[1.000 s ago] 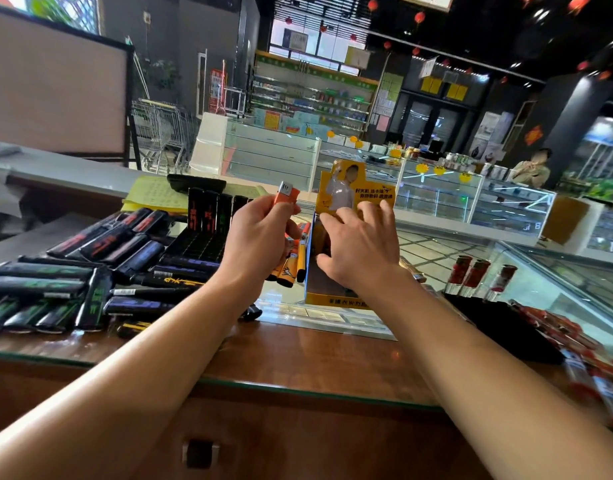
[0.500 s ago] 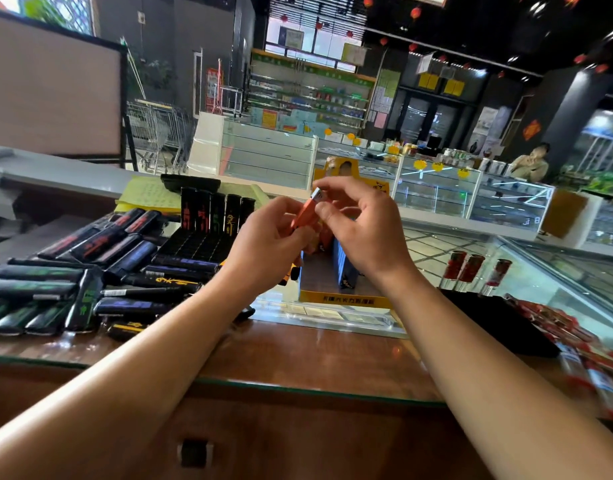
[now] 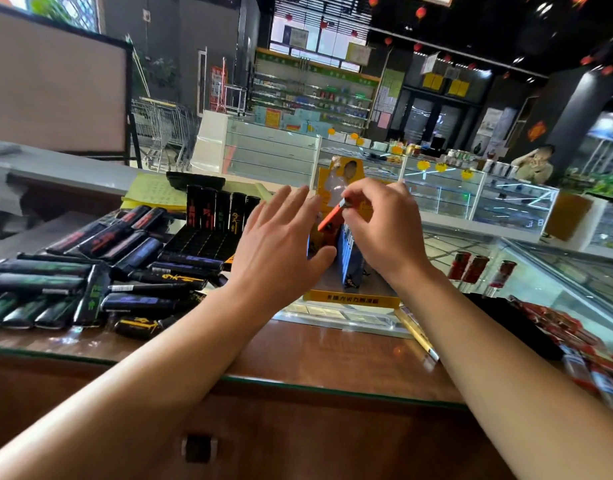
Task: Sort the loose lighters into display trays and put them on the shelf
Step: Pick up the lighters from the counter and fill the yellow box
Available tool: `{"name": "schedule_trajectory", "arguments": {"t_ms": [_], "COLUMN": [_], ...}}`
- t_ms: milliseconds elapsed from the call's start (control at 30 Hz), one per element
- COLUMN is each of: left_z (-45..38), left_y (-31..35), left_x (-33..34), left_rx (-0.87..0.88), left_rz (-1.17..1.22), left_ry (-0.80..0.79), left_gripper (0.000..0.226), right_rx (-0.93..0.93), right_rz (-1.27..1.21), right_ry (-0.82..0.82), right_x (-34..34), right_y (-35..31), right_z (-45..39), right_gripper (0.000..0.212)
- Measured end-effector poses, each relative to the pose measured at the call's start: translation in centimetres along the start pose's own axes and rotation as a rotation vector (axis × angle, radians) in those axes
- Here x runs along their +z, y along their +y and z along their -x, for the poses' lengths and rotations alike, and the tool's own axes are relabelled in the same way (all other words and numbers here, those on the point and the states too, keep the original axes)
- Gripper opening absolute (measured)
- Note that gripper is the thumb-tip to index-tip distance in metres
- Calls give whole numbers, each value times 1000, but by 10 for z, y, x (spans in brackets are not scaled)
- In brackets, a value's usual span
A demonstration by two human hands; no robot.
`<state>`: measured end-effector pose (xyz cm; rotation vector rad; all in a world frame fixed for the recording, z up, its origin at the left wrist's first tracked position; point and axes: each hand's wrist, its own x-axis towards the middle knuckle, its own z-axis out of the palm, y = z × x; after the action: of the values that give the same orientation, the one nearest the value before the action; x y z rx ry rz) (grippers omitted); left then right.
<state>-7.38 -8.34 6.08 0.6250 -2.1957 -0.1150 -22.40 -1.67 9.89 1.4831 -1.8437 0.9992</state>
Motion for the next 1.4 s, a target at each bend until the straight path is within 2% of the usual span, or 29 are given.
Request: {"name": "schedule_trajectory", "arguments": {"t_ms": [233, 367, 567, 733, 800, 933, 1033, 1400], "left_z": [1, 1, 1, 1, 1, 0, -1, 0], "left_y": [-1, -4, -7, -9, -10, -10, -10, -11], "left_x": [3, 6, 8, 8, 8, 9, 10, 12], "left_rx": [-41, -65, -87, -109, -112, -106, -104, -97], "left_rz": [-206, -211, -179, -138, -130, -126, -113, -75], "left_ry": [-188, -241, -259, -266, -268, -260, -257, -254], "left_gripper": [88, 92, 92, 94, 94, 95, 95, 92], "right_rx": [-31, -16, 2, 10, -19, 36, 80, 97], "right_rz": [301, 443, 618, 613, 623, 631, 611, 569], "right_ry": [-46, -78, -227, -226, -276, -493, -549, -625], "right_x": [17, 21, 25, 29, 26, 13, 11, 14], "right_y": [-3, -10, -22, -22, -20, -18, -14, -9], "right_z": [-5, -13, -23, -21, -17, -12, -11, -7], "right_gripper": [16, 18, 17, 15, 16, 43, 57, 59]}}
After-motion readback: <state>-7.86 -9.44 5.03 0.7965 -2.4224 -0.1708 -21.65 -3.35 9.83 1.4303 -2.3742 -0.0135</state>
